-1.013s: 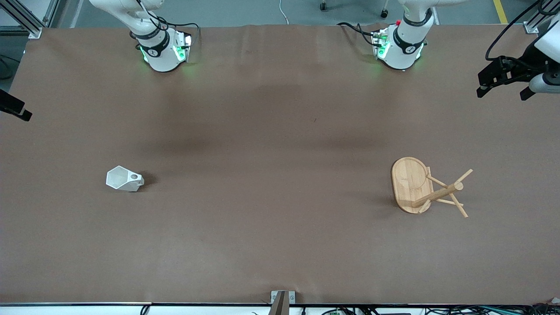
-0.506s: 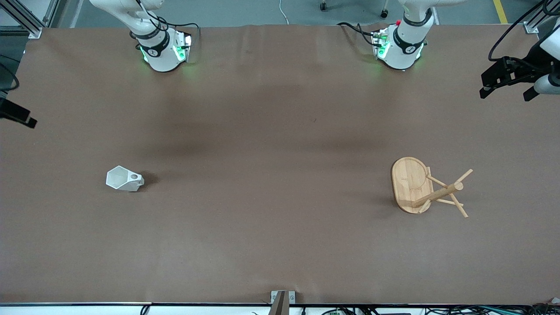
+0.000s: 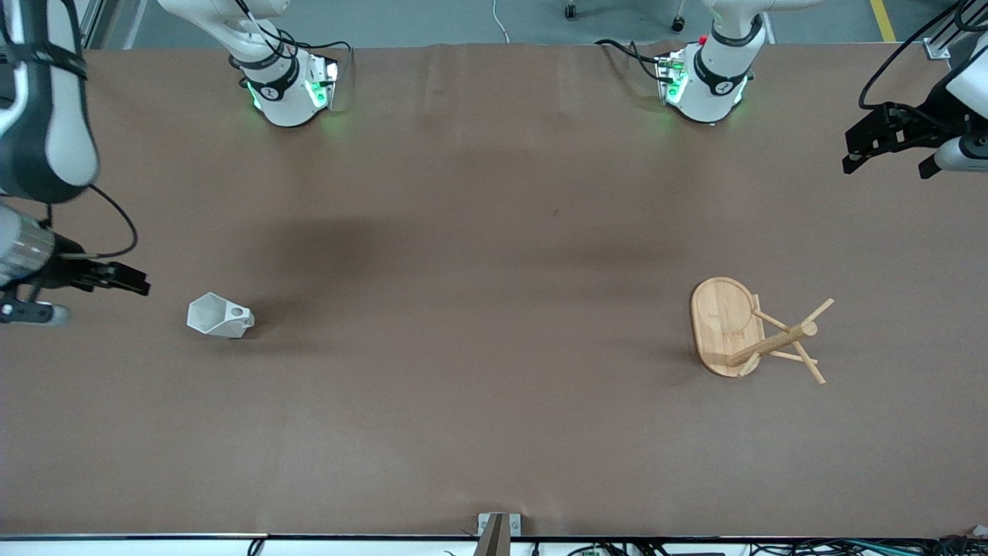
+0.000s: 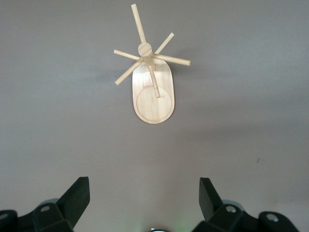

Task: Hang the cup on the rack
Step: 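Lower the right gripper onto the white cup and close on it, then lift the cup with the right gripper while the left gripper approaches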

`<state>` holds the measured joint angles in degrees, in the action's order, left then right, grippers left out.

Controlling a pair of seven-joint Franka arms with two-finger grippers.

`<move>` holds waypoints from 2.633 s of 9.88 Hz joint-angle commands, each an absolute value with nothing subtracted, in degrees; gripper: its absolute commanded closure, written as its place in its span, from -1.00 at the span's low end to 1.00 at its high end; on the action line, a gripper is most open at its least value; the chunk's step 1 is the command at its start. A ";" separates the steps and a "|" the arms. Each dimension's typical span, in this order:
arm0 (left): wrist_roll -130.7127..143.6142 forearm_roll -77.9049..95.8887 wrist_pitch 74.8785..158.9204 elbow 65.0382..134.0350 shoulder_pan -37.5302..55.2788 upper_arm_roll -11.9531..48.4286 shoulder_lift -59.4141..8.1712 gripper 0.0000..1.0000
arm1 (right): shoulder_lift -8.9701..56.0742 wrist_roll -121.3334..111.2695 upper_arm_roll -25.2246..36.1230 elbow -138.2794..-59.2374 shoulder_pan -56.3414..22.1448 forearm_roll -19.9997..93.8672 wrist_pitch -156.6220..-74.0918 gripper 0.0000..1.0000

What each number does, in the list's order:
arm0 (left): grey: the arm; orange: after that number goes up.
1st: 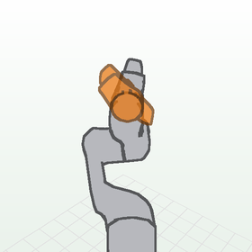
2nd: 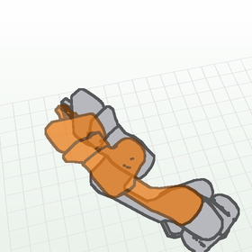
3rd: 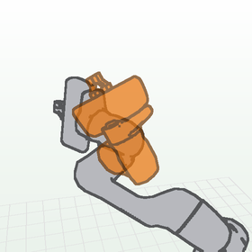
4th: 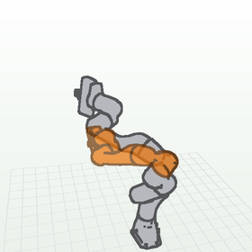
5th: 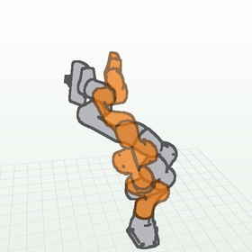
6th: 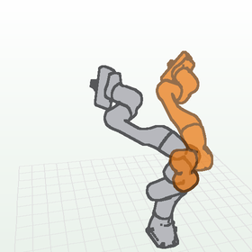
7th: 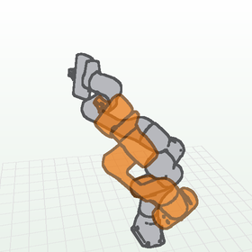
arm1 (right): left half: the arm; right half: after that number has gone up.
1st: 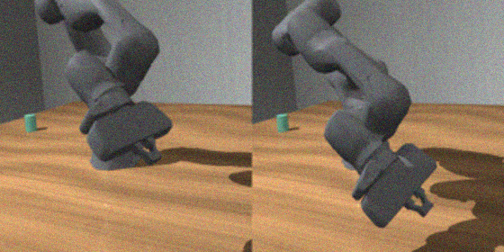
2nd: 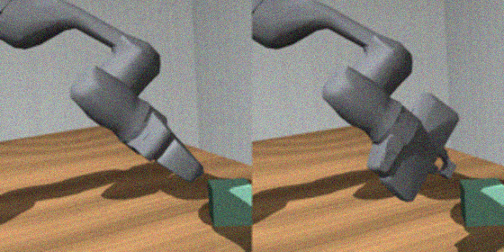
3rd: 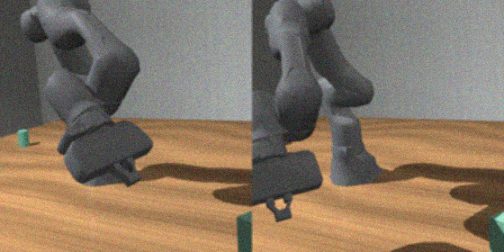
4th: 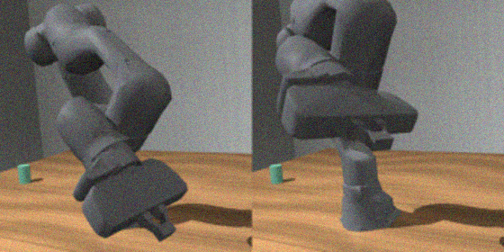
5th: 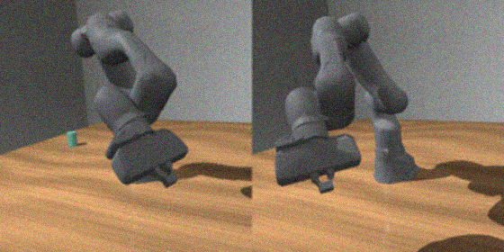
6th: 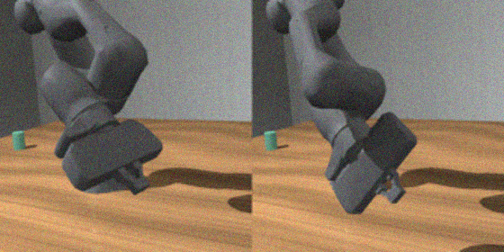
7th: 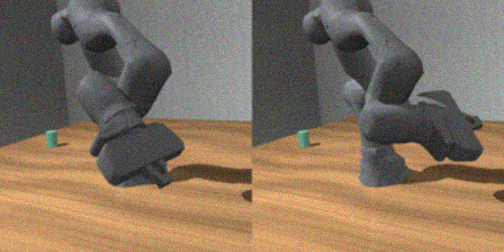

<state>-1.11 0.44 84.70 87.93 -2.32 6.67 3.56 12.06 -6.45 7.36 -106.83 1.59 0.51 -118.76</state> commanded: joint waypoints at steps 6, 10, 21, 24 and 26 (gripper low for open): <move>-1.67 2.37 83.58 87.89 -2.37 6.86 1.32 -1.00 | 19.32 -14.06 6.50 -120.68 1.85 1.41 -145.36 -1.00; -0.97 3.96 83.58 87.89 -2.20 6.77 0.70 -1.00 | 21.44 -14.15 6.33 -121.63 1.85 1.58 -148.10 -0.69; -1.58 3.87 83.58 86.57 -2.02 8.78 0.70 -1.00 | 19.00 -13.97 5.63 -118.24 1.32 7.99 -139.53 0.97; -1.58 3.96 83.58 86.66 -2.20 11.85 0.70 -1.00 | 17.67 -13.89 2.91 -105.24 0.26 15.53 -118.62 0.98; -3.41 3.96 83.58 86.57 -2.20 15.62 0.70 -1.00 | 17.67 -14.93 -0.34 -103.80 0.26 30.41 -113.57 0.98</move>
